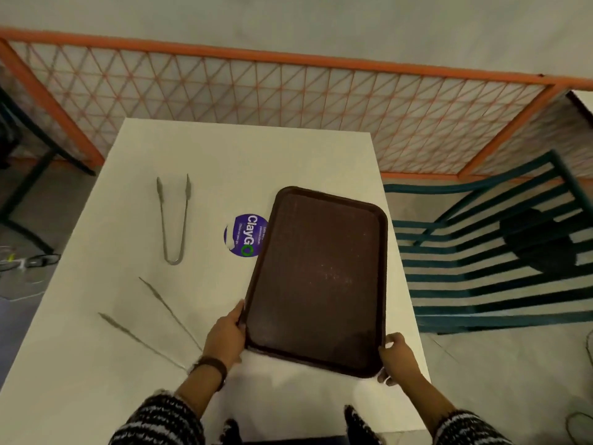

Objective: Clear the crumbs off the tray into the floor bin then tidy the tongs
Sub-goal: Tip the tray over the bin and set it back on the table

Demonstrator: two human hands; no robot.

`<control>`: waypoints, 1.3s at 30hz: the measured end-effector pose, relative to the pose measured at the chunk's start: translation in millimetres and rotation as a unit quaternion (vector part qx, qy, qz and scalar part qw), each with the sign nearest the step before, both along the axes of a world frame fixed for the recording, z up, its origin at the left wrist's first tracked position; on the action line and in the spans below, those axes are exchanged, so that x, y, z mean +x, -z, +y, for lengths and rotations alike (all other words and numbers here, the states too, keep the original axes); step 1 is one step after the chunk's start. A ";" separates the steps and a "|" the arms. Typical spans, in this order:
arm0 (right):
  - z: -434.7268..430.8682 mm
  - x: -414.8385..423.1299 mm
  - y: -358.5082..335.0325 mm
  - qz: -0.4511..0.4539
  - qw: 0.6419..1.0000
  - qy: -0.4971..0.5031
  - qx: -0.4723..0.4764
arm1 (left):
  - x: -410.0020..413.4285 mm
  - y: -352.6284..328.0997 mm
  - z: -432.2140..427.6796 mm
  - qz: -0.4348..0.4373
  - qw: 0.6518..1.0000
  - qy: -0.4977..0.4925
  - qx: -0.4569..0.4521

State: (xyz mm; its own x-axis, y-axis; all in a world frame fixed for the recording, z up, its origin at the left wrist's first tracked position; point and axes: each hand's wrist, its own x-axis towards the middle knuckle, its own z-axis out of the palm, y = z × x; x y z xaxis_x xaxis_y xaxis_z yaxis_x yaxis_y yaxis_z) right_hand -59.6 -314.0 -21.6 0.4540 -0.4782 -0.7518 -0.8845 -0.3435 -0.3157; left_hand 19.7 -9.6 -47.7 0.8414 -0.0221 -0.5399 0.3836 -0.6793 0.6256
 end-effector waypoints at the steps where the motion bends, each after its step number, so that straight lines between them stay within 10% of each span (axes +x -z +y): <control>1: 3.5 13.9 -2.8 -0.005 1.000 0.017 0.015 | 20.8 -2.0 0.6 0.002 1.000 -0.022 -0.007; 14: 146.7 166.7 -9.9 -0.018 0.958 0.101 0.267 | 107.5 5.5 -12.7 0.063 0.972 -0.200 -0.111; 18: 127.7 193.2 -6.6 -0.149 0.987 -0.026 0.062 | 134.7 10.9 -16.8 -0.011 0.973 -0.206 -0.103; 21: 70.5 221.2 -0.8 -0.291 0.943 -0.100 -0.127 | 160.2 19.8 -7.0 -0.033 0.978 -0.190 -0.085; 24: 15.2 253.3 14.0 -0.218 0.925 -0.198 -0.241 | 189.5 27.6 2.3 -0.038 0.979 -0.188 -0.072; 29: -19.6 270.9 34.0 -0.069 0.930 -0.272 -0.237 | 228.9 29.1 7.2 -0.075 0.979 -0.181 -0.053; 39: -9.1 279.1 47.5 -0.116 0.933 -0.240 -0.243 | 286.7 34.4 13.8 -0.087 0.986 -0.137 -0.046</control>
